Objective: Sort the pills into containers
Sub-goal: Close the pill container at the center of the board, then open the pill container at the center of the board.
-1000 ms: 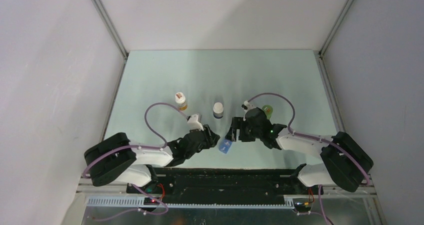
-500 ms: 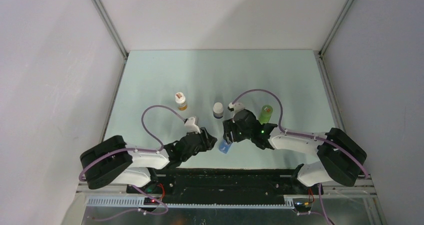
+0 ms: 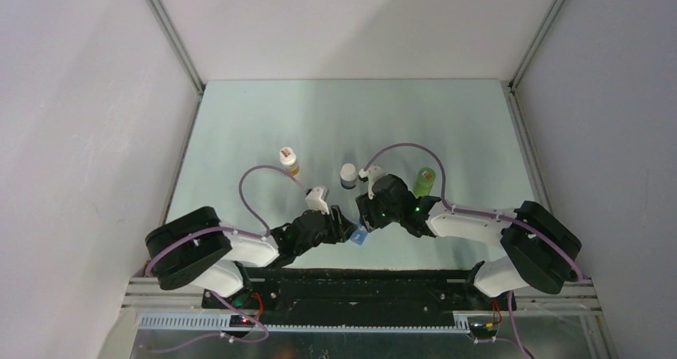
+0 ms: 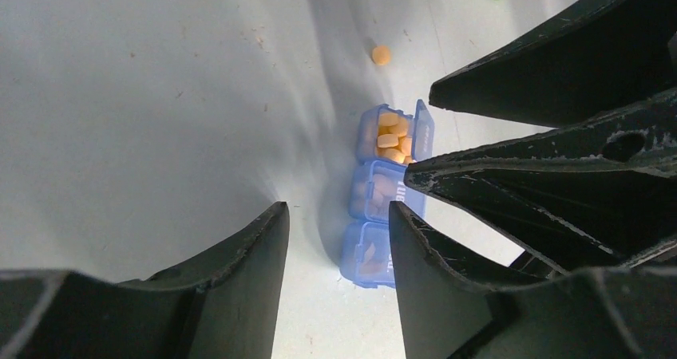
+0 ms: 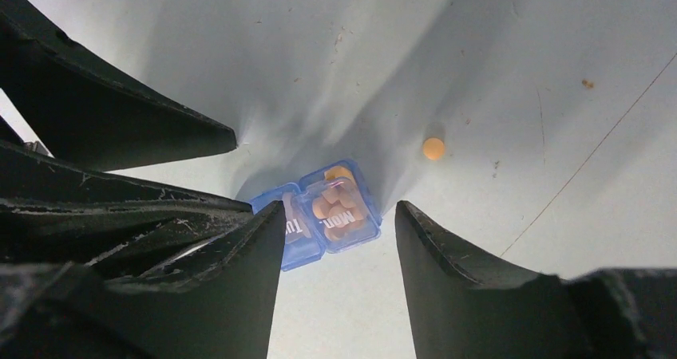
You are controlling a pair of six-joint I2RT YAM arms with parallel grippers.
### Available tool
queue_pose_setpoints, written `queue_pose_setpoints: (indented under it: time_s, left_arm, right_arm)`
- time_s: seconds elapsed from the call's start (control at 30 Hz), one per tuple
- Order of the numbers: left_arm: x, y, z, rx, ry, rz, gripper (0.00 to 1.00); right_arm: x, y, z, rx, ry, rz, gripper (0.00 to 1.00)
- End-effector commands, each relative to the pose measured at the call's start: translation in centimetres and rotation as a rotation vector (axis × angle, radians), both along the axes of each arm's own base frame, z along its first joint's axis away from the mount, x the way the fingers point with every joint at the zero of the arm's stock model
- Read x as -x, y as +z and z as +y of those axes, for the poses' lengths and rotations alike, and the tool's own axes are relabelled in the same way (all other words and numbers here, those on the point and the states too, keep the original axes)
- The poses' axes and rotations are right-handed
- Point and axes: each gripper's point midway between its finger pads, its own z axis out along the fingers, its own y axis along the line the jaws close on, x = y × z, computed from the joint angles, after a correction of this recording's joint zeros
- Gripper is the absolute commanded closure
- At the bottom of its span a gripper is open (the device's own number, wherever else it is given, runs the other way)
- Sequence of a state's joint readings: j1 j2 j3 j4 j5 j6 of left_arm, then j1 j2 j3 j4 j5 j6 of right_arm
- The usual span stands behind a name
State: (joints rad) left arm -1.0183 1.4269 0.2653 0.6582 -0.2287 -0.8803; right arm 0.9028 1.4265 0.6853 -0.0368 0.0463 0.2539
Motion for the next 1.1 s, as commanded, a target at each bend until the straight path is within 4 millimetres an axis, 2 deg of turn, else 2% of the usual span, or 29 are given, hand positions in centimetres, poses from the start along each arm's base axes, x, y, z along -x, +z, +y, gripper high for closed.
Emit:
queue_pose_setpoints:
  time_s: [0.0,0.23,0.47,0.67,0.83,1.07]
  left_arm:
    - [-0.5,1.5,-1.6,0.031,-0.041,-0.048,0.44]
    - [-0.4,0.4,-2.3,-0.010,-0.063,-0.023,0.44]
    - [-0.1,-1.8,-1.5,-0.120,-0.046,0.017,0.48]
    - [0.1,-3.0,-0.9,-0.198,-0.032,0.036,0.53]
    - [0.2,-3.4,-0.8,-0.214,-0.022,0.050,0.57]
    - [0.2,-3.6,-0.5,-0.216,-0.005,0.059,0.58]
  right_arm:
    - [-1.4,2.2,1.7,-0.078,-0.005,-0.044,0.44]
    - [-1.6,2.8,1.9,-0.118,-0.052,-0.032,0.49]
    - [-1.7,2.7,1.1,-0.131,-0.099,-0.020,0.50]
    - [-2.3,2.5,-0.2,-0.094,-0.154,-0.030,0.49]
    - [-2.0,2.1,-1.5,-0.047,-0.172,-0.013,0.49]
    - [-2.0,2.6,-3.1,-0.033,-0.208,-0.001,0.48]
